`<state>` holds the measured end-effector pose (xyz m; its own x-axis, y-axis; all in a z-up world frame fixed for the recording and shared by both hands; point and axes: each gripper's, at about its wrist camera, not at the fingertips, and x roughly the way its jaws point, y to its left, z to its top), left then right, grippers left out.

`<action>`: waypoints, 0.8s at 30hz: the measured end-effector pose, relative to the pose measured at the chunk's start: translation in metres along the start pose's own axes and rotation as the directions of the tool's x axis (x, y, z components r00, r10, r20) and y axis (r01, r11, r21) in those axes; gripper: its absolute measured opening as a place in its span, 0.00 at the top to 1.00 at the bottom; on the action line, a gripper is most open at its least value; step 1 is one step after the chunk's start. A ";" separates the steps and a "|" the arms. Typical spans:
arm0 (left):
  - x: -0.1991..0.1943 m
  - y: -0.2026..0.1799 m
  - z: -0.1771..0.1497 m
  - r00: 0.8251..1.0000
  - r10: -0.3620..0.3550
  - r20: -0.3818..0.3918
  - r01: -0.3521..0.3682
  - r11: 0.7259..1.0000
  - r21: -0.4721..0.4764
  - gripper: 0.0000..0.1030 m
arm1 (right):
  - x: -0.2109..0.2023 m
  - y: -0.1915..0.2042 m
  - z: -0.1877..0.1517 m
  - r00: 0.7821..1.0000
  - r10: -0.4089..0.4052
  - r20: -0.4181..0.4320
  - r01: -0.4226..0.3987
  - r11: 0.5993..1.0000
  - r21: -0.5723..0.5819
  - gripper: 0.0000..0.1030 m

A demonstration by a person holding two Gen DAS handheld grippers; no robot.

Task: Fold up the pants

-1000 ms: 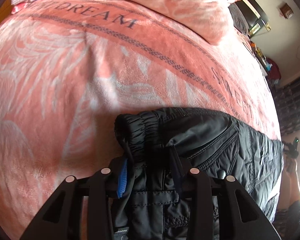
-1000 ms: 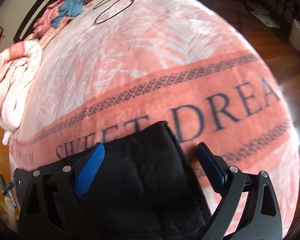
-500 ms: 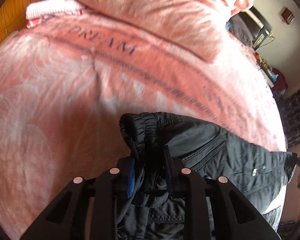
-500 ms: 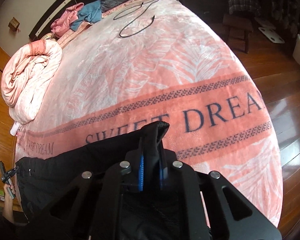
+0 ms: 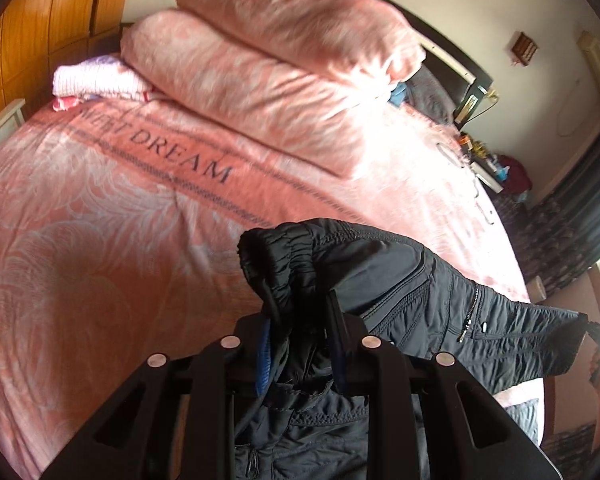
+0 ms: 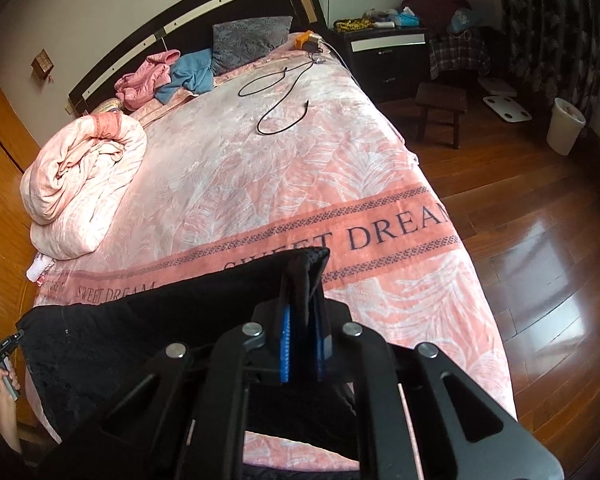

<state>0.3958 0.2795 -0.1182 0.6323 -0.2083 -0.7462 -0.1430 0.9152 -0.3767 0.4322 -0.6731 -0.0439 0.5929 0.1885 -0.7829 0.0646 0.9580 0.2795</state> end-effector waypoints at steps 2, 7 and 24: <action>-0.011 -0.003 -0.002 1.000 -0.012 0.015 0.012 1.000 0.005 0.77 | -0.018 0.002 -0.010 1.000 -0.005 0.019 0.005 1.000 -0.004 0.93; -0.032 -0.004 -0.012 0.998 -0.043 0.037 0.043 0.999 0.006 0.77 | -0.044 -0.001 -0.039 0.999 -0.018 0.039 0.018 1.000 0.008 0.93; -0.075 0.009 -0.058 0.995 -0.081 0.063 0.082 0.997 -0.015 0.77 | -0.086 -0.036 -0.145 0.995 -0.070 0.078 0.064 0.995 0.076 0.92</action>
<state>0.3026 0.2836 -0.0977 0.6887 -0.2596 -0.6770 -0.1023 0.8896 -0.4451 0.2627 -0.6920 -0.0673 0.6474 0.1037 -0.7551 0.1634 0.9488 0.2704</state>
